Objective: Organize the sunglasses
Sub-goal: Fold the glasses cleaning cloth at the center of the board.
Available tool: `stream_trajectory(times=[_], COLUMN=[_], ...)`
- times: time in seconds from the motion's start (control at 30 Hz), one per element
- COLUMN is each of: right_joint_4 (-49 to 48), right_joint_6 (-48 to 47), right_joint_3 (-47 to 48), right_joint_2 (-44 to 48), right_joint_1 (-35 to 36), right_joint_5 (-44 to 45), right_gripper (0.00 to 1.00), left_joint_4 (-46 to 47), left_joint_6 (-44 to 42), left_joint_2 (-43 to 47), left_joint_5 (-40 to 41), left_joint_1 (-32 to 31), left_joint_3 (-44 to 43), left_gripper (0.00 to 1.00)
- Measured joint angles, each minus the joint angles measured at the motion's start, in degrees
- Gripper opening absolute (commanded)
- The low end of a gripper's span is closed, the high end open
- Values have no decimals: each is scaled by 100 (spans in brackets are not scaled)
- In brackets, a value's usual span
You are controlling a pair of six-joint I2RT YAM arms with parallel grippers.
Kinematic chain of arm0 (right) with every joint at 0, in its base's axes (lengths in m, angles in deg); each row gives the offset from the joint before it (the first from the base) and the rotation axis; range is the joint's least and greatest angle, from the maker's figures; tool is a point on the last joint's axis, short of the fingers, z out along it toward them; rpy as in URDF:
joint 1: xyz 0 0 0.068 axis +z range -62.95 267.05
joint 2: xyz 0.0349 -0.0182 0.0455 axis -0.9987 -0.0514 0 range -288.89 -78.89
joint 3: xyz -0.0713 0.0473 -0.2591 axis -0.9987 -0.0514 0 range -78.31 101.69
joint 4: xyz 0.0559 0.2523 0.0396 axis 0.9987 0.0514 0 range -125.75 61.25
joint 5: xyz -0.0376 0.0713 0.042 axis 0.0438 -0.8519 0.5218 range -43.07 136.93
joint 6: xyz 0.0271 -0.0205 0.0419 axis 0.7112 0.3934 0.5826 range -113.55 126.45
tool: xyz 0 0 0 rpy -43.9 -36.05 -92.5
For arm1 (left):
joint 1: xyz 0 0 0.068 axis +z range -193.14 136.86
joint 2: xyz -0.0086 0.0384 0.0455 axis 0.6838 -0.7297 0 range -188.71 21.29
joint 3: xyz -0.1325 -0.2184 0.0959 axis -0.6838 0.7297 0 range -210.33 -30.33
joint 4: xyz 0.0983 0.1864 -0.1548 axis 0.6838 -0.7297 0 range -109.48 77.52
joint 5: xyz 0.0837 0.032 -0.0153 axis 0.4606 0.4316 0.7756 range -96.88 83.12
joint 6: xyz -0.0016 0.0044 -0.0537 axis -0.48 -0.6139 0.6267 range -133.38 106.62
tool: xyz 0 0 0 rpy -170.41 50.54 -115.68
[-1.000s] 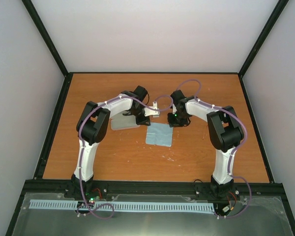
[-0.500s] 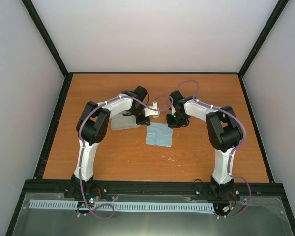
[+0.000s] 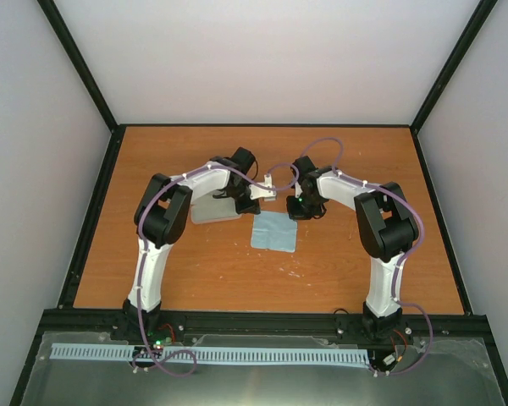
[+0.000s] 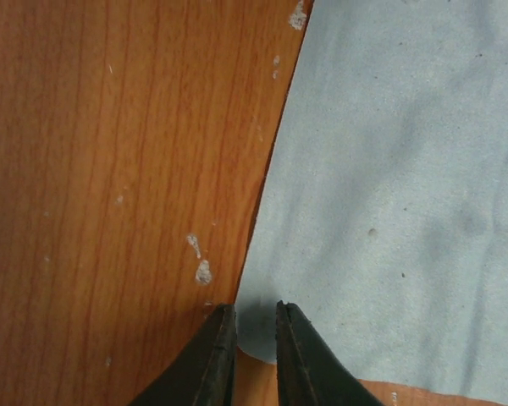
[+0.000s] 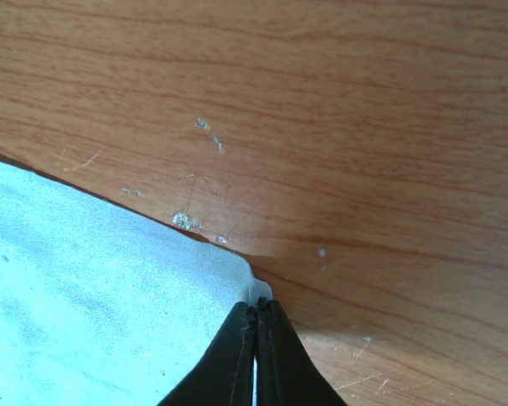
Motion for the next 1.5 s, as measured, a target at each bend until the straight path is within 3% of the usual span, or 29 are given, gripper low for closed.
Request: stream_trajectory(times=[0.33, 1.17, 1.2, 1.33, 1.5], right_joint_4=[-22, -566, -575, -605, -614], right_joint_6=[-2, 98, 98, 94, 92], right_joint_3=[-31, -658, -675, -708, -708], right_joint_2=[20, 844, 844, 844, 844], right_joint_1=[2, 11, 11, 11, 11], right_joint_5=[13, 192, 175, 114, 118], right_gripper=[3, 3, 3, 3, 3], left_joint_4=[44, -240, -243, -227, -247], left_joint_6=[7, 199, 227, 350, 417], left_joint_2=[-57, 319, 345, 385, 328], left_joint_5=[0, -308, -328, -356, -205], left_joint_1=[0, 0, 0, 0, -7], left_joint_3=[-57, -127, -164, -234, -264], left_gripper=[1, 1, 1, 21, 26])
